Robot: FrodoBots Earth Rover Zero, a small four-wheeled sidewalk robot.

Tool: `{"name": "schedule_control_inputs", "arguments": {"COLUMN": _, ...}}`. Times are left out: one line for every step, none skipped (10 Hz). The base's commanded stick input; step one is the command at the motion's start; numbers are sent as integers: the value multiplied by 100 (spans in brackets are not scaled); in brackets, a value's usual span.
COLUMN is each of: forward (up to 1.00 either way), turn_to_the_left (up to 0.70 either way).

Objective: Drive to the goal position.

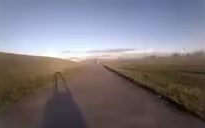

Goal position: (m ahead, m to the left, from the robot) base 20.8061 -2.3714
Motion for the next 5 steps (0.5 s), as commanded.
{"name": "schedule_control_inputs", "arguments": {"forward": 70, "turn_to_the_left": 0}}
{"name": "schedule_control_inputs", "arguments": {"forward": 70, "turn_to_the_left": 0}}
{"name": "schedule_control_inputs", "arguments": {"forward": 70, "turn_to_the_left": 0}}
{"name": "schedule_control_inputs", "arguments": {"forward": 70, "turn_to_the_left": 0}}
{"name": "schedule_control_inputs", "arguments": {"forward": 70, "turn_to_the_left": 0}}
